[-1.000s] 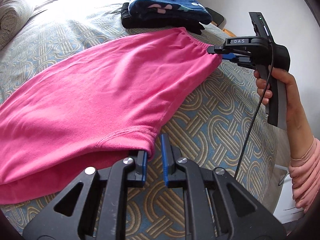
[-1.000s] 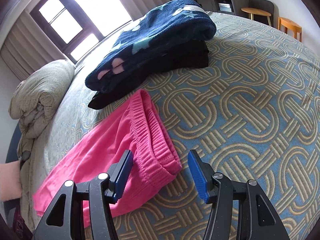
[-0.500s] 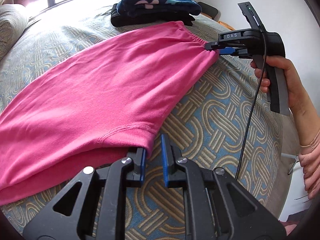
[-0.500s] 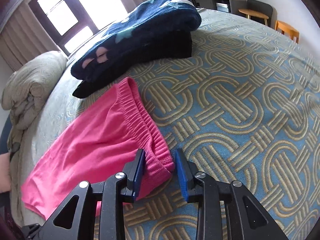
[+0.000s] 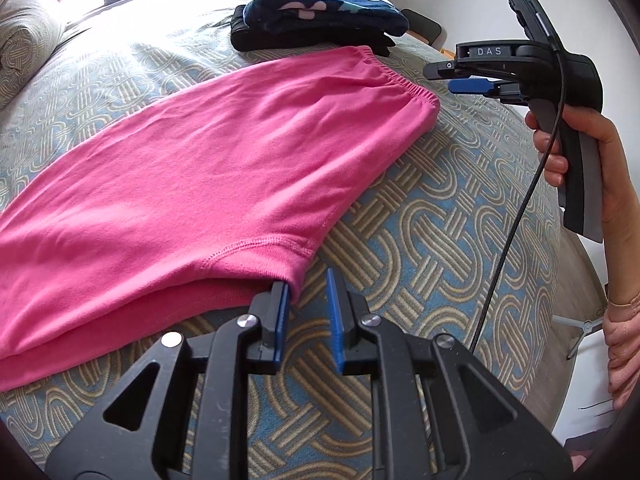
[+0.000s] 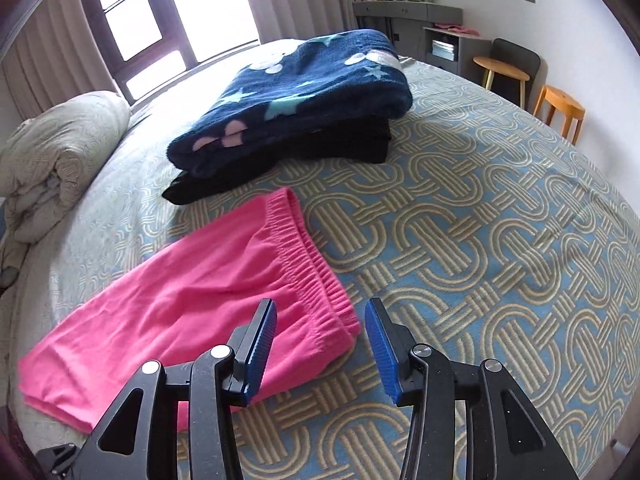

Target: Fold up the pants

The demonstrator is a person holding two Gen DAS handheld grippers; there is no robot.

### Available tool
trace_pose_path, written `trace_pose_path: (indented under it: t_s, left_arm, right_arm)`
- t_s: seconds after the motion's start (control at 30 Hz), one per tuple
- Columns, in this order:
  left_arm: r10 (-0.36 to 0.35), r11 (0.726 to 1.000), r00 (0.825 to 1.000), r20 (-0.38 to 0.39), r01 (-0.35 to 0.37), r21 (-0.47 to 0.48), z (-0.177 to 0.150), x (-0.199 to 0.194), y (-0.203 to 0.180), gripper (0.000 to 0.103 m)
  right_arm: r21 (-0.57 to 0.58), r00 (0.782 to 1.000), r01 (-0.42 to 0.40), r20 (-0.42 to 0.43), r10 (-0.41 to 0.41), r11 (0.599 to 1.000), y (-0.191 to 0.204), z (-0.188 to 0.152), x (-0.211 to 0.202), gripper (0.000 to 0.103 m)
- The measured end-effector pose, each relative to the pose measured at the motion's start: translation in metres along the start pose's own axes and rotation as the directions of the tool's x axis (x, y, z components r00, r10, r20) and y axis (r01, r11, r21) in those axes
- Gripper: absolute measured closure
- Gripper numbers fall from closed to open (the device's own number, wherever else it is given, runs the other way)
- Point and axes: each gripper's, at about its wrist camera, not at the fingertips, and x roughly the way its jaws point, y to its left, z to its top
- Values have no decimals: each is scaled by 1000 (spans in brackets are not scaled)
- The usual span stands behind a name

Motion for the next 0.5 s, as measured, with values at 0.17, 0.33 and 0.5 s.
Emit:
trace_pose_path:
  t_s: [0.17,0.33,0.5]
  left_arm:
    - [-31,994,1000,5,31,-107,-15,-27,27,84]
    - [61,947,997,54,-41,-318,-55,-76,97,84]
    - [271,828,958,90,-185,-529,-111,-143,177,83]
  right_arm:
    - [-80,997,-78,-23,77,994,35,-15,-11,56]
    - [-210,984,-178,-45,173,961,88,-43,-29,56]
    - [-378,971,-237,-78,224,895,149,-79,-41,56]
